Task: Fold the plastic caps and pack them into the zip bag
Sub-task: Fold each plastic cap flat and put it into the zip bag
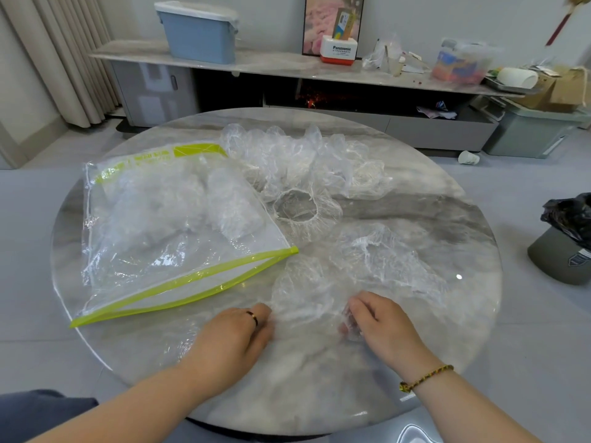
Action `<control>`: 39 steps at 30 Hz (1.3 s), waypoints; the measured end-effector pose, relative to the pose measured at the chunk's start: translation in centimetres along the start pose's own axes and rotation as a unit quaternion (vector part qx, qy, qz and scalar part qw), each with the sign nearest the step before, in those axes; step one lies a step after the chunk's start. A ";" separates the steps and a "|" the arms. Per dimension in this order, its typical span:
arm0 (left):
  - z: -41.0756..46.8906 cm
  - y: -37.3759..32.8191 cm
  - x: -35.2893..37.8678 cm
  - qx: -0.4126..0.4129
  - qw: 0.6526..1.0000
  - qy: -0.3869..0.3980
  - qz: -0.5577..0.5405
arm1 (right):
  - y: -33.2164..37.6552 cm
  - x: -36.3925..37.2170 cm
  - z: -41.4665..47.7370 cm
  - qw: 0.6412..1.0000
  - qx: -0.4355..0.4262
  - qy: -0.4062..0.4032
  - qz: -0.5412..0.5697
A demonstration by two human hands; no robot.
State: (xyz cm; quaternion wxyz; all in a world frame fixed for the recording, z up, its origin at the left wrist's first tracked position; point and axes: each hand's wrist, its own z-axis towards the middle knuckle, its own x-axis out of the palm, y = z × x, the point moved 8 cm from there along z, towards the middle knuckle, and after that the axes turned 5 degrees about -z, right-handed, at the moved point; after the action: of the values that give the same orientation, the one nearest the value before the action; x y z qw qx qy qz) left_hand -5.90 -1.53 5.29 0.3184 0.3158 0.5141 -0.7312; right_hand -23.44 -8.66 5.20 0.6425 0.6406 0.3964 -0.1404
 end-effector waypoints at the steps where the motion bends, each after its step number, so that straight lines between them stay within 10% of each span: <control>1: 0.0 0.9 -0.1 -0.064 0.996 -0.002 -0.059 | 0.1 -0.1 0.2 1.000 0.001 -0.013 -0.010; 5: 0.1 3.0 -0.2 -0.187 0.967 -0.041 -0.166 | -0.3 0.0 0.8 0.998 0.010 -0.049 -0.049; 14: 0.7 3.7 -1.8 -0.279 0.960 -0.008 0.027 | -0.8 1.2 1.4 0.989 0.065 -0.027 -0.133; 21: 1.2 -2.7 -1.1 0.115 0.977 -0.108 0.145 | 2.0 1.5 1.2 0.964 0.016 -0.047 -0.262; 25: 1.7 -1.2 2.0 0.063 0.970 0.022 0.235 | 3.9 2.1 0.8 0.907 -0.151 -0.208 -0.333; 30: 2.3 2.1 2.2 -0.029 0.966 0.104 0.236 | 3.7 5.2 0.7 0.897 -0.216 -0.102 -0.371; 39: 2.7 1.7 1.5 0.039 0.966 -0.012 0.257 | 3.4 3.9 1.5 0.911 -0.220 -0.133 -0.321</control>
State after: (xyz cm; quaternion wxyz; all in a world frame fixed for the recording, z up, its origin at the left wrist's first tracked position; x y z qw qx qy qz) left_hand -5.78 -4.79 3.87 0.4888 0.4407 0.3834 -0.6479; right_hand -18.13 -8.33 4.71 0.7342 0.2961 0.5124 -0.3327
